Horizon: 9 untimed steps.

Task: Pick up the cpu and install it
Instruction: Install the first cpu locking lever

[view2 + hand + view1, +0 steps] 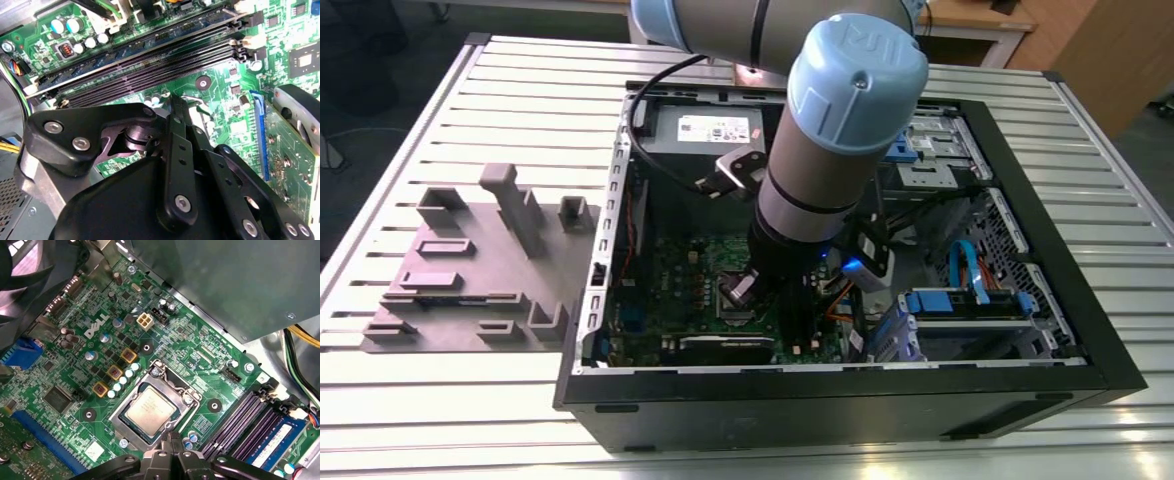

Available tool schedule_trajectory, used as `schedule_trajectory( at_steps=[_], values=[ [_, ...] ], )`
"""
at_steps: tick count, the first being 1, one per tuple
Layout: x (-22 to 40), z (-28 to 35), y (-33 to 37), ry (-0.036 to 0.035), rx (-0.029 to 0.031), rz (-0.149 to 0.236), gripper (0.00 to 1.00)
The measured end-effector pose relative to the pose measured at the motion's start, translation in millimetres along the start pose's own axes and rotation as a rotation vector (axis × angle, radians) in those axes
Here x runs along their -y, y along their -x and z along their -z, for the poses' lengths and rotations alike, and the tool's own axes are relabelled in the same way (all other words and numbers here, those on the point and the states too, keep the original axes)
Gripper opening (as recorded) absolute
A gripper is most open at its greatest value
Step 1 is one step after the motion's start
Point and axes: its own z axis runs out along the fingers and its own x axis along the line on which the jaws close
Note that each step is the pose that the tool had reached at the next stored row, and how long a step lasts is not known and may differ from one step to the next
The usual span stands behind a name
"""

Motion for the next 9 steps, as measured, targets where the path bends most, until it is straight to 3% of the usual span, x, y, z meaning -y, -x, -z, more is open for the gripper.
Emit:
schedule_trajectory(
  at_steps=[3,9],
  values=[
    [0.1,-0.2,0.0,-0.0003,-0.0017,0.028,0.1],
    [0.4,-2.6,0.1,-0.0007,-0.0026,0.03,0.1]
  ],
)
